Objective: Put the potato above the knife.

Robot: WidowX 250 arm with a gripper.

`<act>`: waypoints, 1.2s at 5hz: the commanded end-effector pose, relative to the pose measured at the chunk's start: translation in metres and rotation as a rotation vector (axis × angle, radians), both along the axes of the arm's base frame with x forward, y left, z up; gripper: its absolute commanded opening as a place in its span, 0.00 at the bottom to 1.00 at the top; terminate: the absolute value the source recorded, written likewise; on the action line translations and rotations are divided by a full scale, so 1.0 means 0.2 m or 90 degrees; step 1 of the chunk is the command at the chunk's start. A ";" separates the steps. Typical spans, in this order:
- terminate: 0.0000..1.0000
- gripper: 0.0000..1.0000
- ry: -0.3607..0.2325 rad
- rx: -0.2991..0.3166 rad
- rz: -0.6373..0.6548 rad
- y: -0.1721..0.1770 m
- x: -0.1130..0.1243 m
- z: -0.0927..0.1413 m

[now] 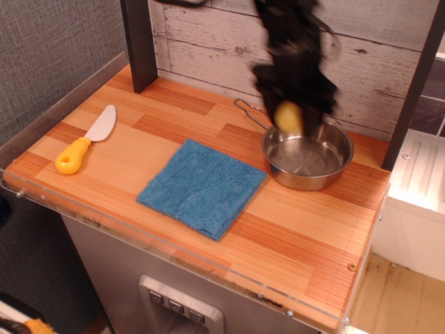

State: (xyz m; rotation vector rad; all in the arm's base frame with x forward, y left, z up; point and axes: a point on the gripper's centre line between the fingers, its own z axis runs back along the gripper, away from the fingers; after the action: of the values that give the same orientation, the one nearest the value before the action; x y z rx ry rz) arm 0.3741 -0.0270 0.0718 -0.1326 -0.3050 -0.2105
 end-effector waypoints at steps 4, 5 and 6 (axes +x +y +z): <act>0.00 0.00 0.034 0.110 0.073 0.76 0.06 -0.01; 0.00 0.00 0.054 0.107 0.076 0.77 0.07 -0.08; 0.00 0.00 0.077 0.117 0.077 0.81 0.04 -0.16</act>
State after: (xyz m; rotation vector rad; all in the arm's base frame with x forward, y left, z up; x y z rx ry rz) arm 0.3792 0.1266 0.0194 0.0349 -0.1268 -0.1188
